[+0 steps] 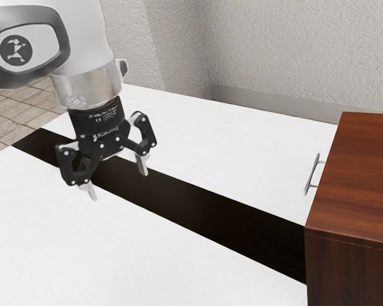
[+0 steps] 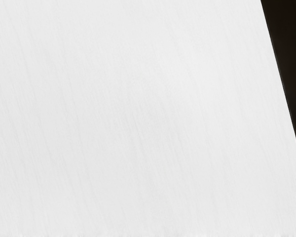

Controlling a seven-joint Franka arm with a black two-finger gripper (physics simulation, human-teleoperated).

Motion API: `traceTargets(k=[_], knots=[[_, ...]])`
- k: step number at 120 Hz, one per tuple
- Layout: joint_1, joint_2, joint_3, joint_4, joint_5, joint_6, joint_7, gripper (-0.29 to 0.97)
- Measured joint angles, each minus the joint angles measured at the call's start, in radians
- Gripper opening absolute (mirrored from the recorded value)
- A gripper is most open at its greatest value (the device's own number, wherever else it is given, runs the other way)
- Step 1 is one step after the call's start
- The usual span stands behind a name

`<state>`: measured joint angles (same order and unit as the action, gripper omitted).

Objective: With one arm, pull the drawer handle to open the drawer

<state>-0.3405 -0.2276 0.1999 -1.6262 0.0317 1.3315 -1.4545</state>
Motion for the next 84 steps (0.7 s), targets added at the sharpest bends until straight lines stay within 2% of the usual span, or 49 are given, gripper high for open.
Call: traceTargets(k=[16, 25, 34, 50, 58, 71, 84], knots=[[-0.032, -0.017, 0.01, -0.039, -0.008, 0.049, -0.013, 0.68], [-0.199, -0.035, 0.09, -0.077, 0.024, 0.068, -0.023, 0.68], [-0.319, -0.029, 0.153, -0.089, 0.047, 0.095, -0.037, 0.68], [-0.547, 0.005, 0.368, -0.095, 0.067, 0.203, -0.055, 0.68], [-0.578, 0.038, 0.41, -0.094, 0.072, 0.261, -0.059, 0.68], [-0.577, 0.094, 0.423, -0.092, 0.075, 0.327, -0.055, 0.68], [-0.556, 0.111, 0.415, -0.103, 0.076, 0.367, 0.057, 0.68]])
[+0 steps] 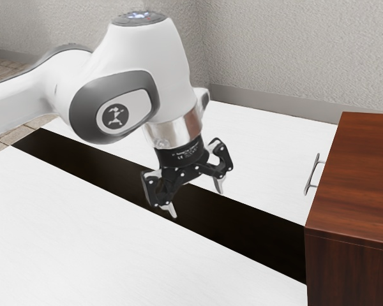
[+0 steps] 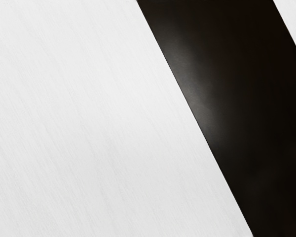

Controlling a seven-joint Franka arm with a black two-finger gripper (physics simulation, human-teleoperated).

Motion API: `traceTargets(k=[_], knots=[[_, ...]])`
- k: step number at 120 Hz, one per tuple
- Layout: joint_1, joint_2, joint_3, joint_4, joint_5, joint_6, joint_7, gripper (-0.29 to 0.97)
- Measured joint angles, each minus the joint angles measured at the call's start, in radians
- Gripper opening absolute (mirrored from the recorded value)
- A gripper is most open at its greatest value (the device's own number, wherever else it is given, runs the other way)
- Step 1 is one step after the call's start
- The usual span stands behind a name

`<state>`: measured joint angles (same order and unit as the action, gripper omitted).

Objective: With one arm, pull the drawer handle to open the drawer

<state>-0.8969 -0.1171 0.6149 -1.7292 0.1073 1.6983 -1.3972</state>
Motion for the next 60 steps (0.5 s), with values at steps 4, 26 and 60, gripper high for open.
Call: traceTargets(k=[4, 26, 60], knots=[[0.01, 0.01, -0.001, 0.001, 0.0, 0.01, 0.039, 0.68], [0.079, 0.063, -0.014, 0.003, -0.014, 0.103, 0.26, 0.68], [0.494, 0.22, -0.355, 0.152, -0.066, 0.166, 0.515, 0.68]])
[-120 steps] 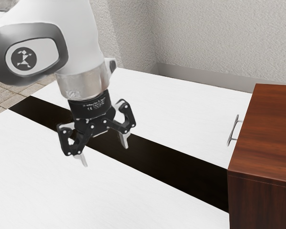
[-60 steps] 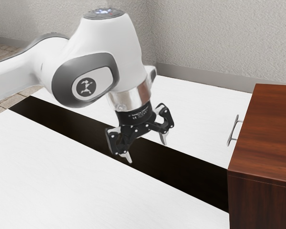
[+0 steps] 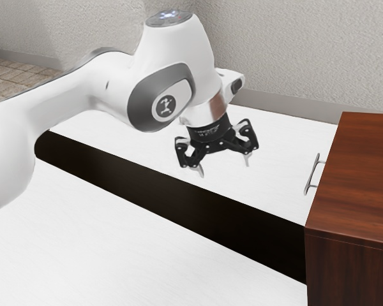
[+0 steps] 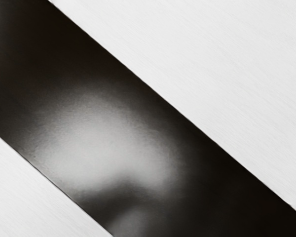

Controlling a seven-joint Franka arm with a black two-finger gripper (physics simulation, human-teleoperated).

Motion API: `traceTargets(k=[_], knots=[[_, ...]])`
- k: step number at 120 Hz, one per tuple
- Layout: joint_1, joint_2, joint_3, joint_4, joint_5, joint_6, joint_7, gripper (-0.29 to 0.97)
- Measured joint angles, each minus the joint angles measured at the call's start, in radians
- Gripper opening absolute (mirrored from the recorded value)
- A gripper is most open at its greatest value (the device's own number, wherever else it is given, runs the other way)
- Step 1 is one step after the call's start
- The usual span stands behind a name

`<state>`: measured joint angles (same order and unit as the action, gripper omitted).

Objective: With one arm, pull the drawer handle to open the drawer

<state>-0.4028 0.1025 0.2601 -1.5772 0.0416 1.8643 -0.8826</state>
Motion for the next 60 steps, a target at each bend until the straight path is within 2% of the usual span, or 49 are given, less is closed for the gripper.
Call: traceTargets(k=[13, 36, 60], knots=[[0.015, 0.088, -0.018, 0.093, -0.039, 0.018, 0.078, 0.68], [0.03, 0.143, -0.061, 0.144, -0.073, 0.057, 0.187, 0.68], [0.047, 0.156, -0.07, 0.154, -0.122, 0.1, 0.266, 0.68]])
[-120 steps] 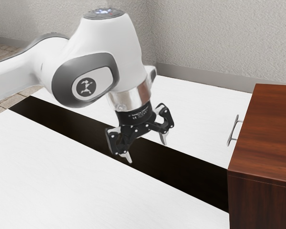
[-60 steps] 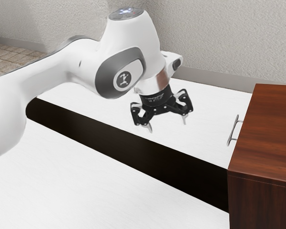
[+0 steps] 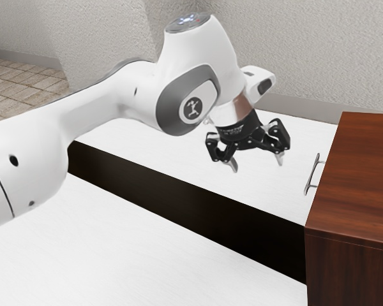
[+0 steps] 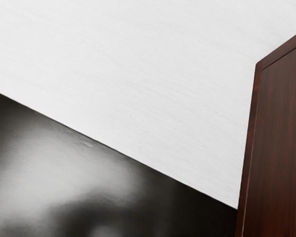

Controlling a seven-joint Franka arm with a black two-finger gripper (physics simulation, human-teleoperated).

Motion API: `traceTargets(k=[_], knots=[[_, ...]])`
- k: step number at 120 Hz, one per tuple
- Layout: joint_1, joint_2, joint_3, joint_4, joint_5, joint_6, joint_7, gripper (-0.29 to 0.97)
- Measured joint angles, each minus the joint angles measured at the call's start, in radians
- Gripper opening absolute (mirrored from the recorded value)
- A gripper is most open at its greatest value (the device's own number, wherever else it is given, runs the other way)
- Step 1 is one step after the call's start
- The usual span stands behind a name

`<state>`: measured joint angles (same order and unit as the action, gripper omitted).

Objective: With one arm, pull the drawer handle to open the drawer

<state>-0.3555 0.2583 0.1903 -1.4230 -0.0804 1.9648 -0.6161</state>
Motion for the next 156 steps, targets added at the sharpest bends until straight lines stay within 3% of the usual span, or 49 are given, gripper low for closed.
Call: traceTargets(k=[22, 41, 56, 88, 156], knots=[[0.002, 0.017, -0.034, 0.001, -0.048, 0.052, 0.052, 0.68], [0.016, 0.025, -0.037, -0.013, -0.206, 0.11, 0.116, 0.67], [0.024, 0.019, -0.037, -0.045, -0.266, 0.139, 0.168, 0.67], [0.029, 0.012, -0.039, -0.093, -0.284, 0.164, 0.259, 0.67], [0.047, 0.069, -0.057, -0.027, -0.291, 0.2, 0.364, 0.67]])
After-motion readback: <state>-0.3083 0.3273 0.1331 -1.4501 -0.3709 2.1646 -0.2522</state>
